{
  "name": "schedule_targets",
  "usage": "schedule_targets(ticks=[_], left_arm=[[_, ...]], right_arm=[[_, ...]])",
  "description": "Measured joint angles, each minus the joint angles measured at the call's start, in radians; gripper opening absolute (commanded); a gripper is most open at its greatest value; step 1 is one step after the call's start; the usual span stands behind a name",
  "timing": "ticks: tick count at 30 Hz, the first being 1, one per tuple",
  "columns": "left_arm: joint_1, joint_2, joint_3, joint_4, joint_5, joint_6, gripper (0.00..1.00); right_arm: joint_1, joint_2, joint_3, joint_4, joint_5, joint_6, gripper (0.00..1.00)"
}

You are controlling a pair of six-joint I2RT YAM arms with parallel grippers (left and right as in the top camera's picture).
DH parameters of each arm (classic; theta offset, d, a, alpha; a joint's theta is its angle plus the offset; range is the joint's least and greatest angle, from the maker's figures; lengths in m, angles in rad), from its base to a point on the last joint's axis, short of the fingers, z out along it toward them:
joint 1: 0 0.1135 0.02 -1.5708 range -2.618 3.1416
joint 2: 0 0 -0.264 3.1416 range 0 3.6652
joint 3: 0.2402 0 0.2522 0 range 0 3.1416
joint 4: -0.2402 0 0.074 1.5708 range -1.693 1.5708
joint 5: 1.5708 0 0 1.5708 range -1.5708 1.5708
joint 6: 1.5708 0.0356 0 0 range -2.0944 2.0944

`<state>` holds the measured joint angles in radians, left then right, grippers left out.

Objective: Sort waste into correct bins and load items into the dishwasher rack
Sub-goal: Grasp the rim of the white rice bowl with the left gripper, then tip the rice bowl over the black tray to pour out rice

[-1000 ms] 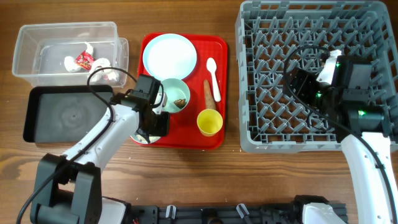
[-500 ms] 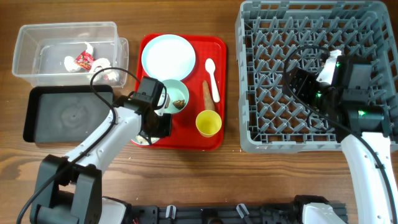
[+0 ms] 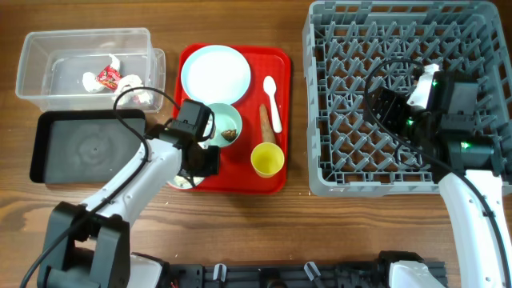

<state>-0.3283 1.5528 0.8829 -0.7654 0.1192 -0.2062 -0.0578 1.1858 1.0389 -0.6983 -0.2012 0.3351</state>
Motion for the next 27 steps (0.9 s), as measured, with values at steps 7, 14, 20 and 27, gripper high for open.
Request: schedule_targets(ticks=[7, 14, 20, 27], left_arm=[[0.0, 0.001, 0.172, -0.246, 0.01, -0.025, 0.04], [0.058, 0.001, 0.346, -0.345, 0.025, -0.023, 0.04], [0.333, -0.002, 0.379, -0.34, 0.167, 0.096, 0.04], [0.769, 0.013, 0.38, -0.319, 0.471, 0.324, 0.04]], right_arm=[[0.0, 0.0, 0.0, 0.003, 0.0, 0.0, 0.97], [0.0, 0.0, 0.0, 0.003, 0.0, -0.004, 0.98], [0.0, 0.0, 0.0, 0.003, 0.0, -0.004, 0.98], [0.0, 0.0, 0.0, 0.003, 0.0, -0.007, 0.99]])
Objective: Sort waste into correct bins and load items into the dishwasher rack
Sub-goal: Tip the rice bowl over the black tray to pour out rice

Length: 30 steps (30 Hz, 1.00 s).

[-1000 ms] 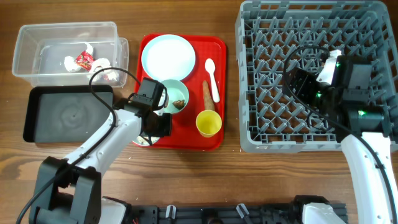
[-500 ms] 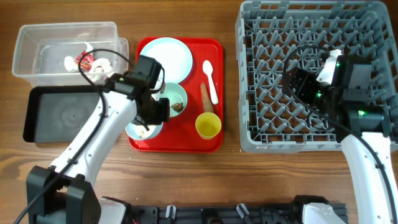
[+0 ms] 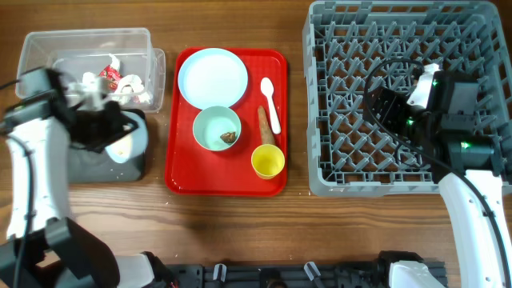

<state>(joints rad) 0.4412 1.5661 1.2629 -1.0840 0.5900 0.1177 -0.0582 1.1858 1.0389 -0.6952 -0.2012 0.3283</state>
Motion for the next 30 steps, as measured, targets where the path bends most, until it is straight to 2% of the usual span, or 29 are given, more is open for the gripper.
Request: schedule_targets(ticks=[3, 9, 16, 24, 30], left_arm=[[0.166, 0.072, 0.0, 0.007, 0.163, 0.103, 0.04], [0.339, 0.274, 0.0, 0.003, 0.476, 0.245, 0.04], [0.431, 0.327, 0.0, -0.057, 0.827, 0.246, 0.04], [0.486, 0.327, 0.001, -0.144, 0.947, 0.113, 0.04], [0.486, 0.327, 0.001, -0.152, 0.954, 0.104, 0.04]], right_arm=[[0.0, 0.0, 0.0, 0.0, 0.0, 0.0, 0.98], [0.0, 0.0, 0.0, -0.001, 0.0, 0.0, 0.99], [0.0, 0.0, 0.0, -0.007, 0.0, 0.0, 0.99], [0.0, 0.0, 0.0, -0.008, 0.0, 0.0, 0.99], [0.0, 0.0, 0.0, -0.023, 0.0, 0.0, 0.99]])
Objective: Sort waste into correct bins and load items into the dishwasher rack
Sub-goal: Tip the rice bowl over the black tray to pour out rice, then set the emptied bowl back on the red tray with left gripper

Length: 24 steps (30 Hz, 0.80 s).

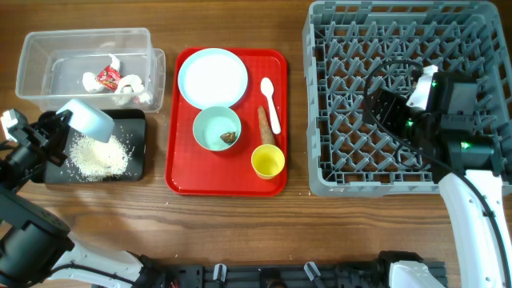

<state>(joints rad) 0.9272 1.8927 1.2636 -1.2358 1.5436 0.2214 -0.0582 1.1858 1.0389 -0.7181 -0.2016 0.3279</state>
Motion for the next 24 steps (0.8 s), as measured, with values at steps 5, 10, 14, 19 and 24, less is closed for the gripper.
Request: schedule_targets(ticks=[5, 10, 14, 19, 24], left_arm=[[-0.003, 0.0, 0.003, -0.11, 0.003, 0.035, 0.04], [-0.093, -0.052, 0.003, -0.318, -0.037, 0.259, 0.04], [-0.273, -0.17, 0.004, -0.338, -0.225, 0.363, 0.04], [-0.511, -0.191, 0.004, -0.264, -0.468, 0.36, 0.04], [-0.701, -0.191, 0.004, -0.15, -0.703, 0.159, 0.04]], right_arm=[[0.0, 0.0, 0.0, 0.0, 0.0, 0.0, 0.99], [0.0, 0.0, 0.0, 0.0, 0.0, 0.0, 1.0], [0.0, 0.0, 0.0, 0.0, 0.0, 0.0, 1.0], [0.0, 0.0, 0.0, 0.009, 0.0, 0.0, 1.0], [0.0, 0.0, 0.0, 0.009, 0.0, 0.0, 1.0]])
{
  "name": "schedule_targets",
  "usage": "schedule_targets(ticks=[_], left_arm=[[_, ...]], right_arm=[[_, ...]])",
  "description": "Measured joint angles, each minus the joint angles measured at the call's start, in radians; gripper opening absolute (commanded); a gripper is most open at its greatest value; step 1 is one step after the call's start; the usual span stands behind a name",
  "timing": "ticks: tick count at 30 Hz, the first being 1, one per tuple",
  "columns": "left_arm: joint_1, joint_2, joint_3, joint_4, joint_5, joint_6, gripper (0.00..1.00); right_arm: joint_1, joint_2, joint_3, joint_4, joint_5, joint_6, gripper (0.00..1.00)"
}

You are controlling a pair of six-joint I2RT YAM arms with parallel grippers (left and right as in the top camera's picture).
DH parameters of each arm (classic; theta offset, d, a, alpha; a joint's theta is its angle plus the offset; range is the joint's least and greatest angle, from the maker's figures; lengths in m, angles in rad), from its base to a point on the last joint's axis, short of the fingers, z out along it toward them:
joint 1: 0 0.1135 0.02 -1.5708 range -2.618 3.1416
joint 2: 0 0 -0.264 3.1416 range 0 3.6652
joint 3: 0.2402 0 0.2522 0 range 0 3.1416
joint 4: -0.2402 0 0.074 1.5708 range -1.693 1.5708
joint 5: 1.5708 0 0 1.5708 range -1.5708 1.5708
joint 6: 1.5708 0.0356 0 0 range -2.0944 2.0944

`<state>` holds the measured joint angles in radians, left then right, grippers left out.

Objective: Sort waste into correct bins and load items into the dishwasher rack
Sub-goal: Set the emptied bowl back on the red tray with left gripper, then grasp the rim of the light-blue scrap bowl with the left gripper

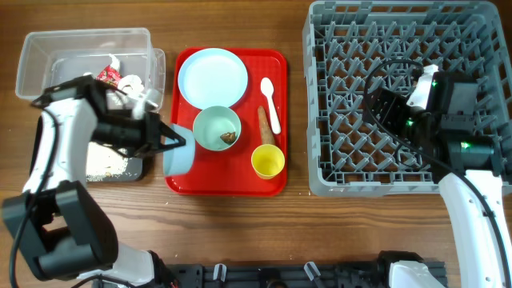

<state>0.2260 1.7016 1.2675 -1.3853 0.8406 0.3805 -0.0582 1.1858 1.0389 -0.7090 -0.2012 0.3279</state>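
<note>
My left gripper (162, 142) is shut on a pale blue bowl (179, 150), held on its side over the left edge of the red tray (276, 182). White rice (102, 164) lies in the black bin (138, 170), partly hidden by my left arm. On the tray are a white plate (212, 75), a teal bowl (216, 128) with a brown scrap, a white spoon (272, 102), an orange stick of food (265, 126) and a yellow cup (267, 160). My right gripper (382, 108) hangs over the grey dishwasher rack (328, 180) with nothing in it.
A clear plastic bin (48, 48) with wrappers and crumpled paper stands at the back left, touching the black bin. The rack fills the right side of the wooden table (296, 232). My right arm's cables lie across the rack.
My left gripper has moved right with the pale blue bowl, from above the black bin to the red tray's left edge. The rice stays in the black bin. The right arm is unchanged.
My left gripper was at a bowl at the tray's front left corner. Then it held the bowl over the black bin, then tipped it there with rice spread below. Now the emptied bowl is back at the tray's left edge.
</note>
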Motion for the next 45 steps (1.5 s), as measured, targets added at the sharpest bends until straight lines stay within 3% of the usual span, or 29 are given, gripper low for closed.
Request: schedule_targets(ticks=[9, 12, 14, 16, 18, 26, 30, 37, 40, 44, 45], left_arm=[[-0.389, 0.0, 0.0, 0.216, -0.505, -0.494, 0.04], [-0.499, 0.0, 0.0, 0.219, -0.588, -0.565, 0.04], [-0.551, 0.0, 0.0, 0.217, -0.621, -0.589, 0.07], [-0.592, 0.0, 0.0, 0.219, -0.645, -0.606, 0.29], [-0.606, 0.0, 0.0, 0.231, -0.662, -0.618, 0.43], [-0.607, 0.0, 0.05, 0.359, -0.729, -0.62, 0.56], [-0.624, -0.002, 0.13, 0.517, -0.736, -0.503, 0.58], [-0.702, 0.211, 0.133, 0.544, -0.739, -0.407, 0.47], [-0.715, 0.259, 0.133, 0.55, -0.739, -0.406, 0.32], [-0.715, 0.264, 0.133, 0.602, -0.739, -0.399, 0.04], [-0.715, 0.264, 0.133, 0.605, -0.739, -0.399, 0.04]], right_arm=[[0.0, 0.0, 0.0, 0.0, 0.009, 0.0, 1.0], [0.0, 0.0, 0.0, 0.0, 0.011, -0.012, 1.0], [0.0, 0.0, 0.0, 0.0, 0.011, -0.018, 1.0], [0.0, 0.0, 0.0, 0.0, 0.011, -0.019, 1.0], [0.0, 0.0, 0.0, 0.0, 0.011, -0.019, 1.0], [0.0, 0.0, 0.0, 0.0, 0.011, -0.019, 0.99], [0.0, 0.007, 0.0, -0.002, 0.011, -0.019, 1.0], [0.0, 0.05, 0.0, -0.003, 0.012, -0.019, 0.99], [0.0, 0.057, 0.0, -0.003, 0.011, -0.019, 1.0], [0.0, 0.057, 0.0, -0.003, 0.012, -0.019, 0.99], [0.0, 0.057, 0.0, -0.003, 0.012, -0.019, 0.99]])
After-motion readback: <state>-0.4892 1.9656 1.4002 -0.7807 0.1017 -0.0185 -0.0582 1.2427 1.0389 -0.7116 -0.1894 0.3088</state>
